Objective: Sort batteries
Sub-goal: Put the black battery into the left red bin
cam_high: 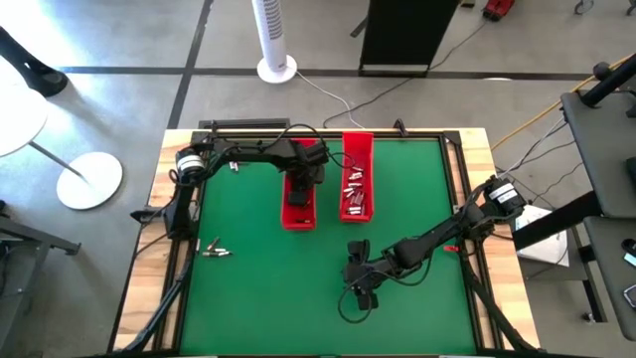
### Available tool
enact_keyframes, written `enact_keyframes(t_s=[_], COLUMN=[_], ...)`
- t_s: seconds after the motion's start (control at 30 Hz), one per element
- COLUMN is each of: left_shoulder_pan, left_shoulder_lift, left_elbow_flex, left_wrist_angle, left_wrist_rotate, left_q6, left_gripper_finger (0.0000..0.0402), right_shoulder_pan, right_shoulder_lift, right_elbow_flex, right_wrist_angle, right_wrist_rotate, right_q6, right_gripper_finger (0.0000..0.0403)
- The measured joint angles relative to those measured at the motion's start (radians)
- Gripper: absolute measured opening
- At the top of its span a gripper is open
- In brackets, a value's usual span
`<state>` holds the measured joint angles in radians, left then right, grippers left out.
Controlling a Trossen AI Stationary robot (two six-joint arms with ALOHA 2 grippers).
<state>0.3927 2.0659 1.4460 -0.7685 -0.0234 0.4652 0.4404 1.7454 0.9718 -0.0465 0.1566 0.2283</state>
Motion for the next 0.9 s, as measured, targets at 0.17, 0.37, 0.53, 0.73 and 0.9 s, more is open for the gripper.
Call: enact_keyframes(t_s=[0.17,0.37,0.53,0.73,0.9], left_shoulder_pan=[0.000,0.000,0.000,0.000,0.000], left_shoulder_lift=[0.000,0.000,0.000,-0.001,-0.007], left_elbow_flex=[0.000,0.000,0.000,-0.001,0.000], left_wrist_angle=[0.000,0.000,0.001,0.003,-0.002], left_wrist_rotate=[0.000,0.001,0.002,0.005,0.006], left_q6=[0.001,0.001,0.009,0.016,0.005], left_gripper_finger=[0.0049,0.0050,0.0051,0.0068,0.0093], right_shoulder_pan=[0.000,0.000,0.000,0.000,0.000], right_shoulder_lift=[0.000,0.000,0.001,0.001,0.001], right_elbow_flex=[0.000,0.000,0.000,-0.009,-0.011], right_wrist_angle=[0.000,0.000,0.000,0.000,0.000], right_wrist_rotate=[0.000,0.000,0.000,0.000,0.000], right_q6=[0.000,0.000,0.000,0.000,0.000], right_gripper_finger=[0.0203,0.0203,0.0203,0.0203,0.0203])
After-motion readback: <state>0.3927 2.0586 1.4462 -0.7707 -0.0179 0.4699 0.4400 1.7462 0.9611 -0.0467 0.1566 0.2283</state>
